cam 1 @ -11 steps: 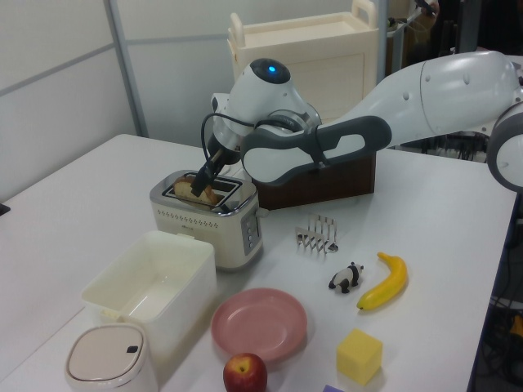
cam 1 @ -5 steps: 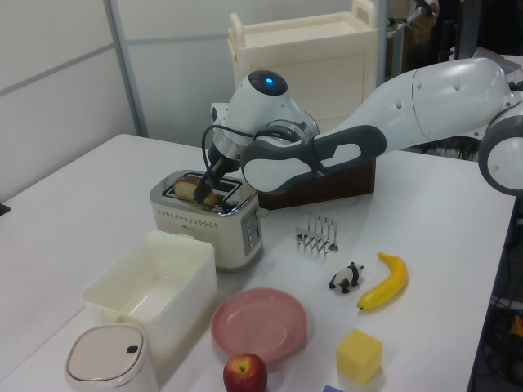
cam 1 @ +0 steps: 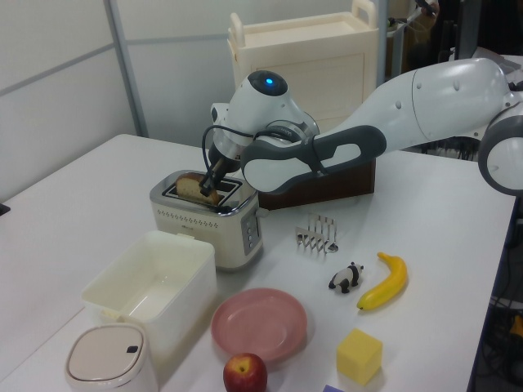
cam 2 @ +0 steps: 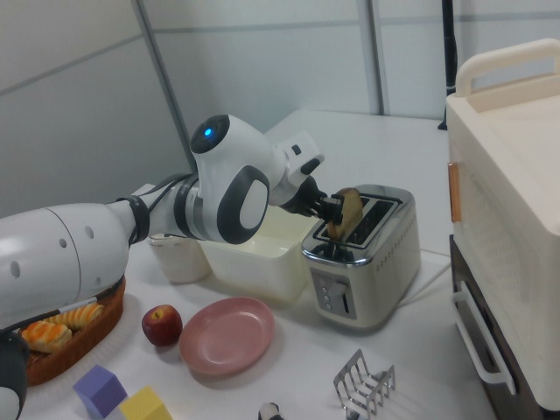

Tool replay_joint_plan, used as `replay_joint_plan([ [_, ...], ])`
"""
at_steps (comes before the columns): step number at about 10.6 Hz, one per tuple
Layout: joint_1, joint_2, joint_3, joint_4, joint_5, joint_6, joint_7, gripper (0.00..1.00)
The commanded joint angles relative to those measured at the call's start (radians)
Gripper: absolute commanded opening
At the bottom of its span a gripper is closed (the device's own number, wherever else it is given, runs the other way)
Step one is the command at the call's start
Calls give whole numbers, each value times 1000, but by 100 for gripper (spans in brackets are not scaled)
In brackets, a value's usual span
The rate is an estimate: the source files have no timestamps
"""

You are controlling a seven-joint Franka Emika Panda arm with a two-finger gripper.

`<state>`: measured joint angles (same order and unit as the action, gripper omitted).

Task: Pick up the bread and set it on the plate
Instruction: 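Lower the gripper and close it on the toast slice, then lift the toast slice up out of the toaster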

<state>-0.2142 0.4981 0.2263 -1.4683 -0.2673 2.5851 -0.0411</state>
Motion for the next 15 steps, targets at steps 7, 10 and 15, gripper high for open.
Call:
replay_joint_plan([
  [7, -16, -142, -4, -23, -7, -88, 61, 0],
  [10, -14, -205, 1, -21, -6, -158, 98, 0],
  [15, -1, -358, 5, -24, 88, -388, 110, 0],
])
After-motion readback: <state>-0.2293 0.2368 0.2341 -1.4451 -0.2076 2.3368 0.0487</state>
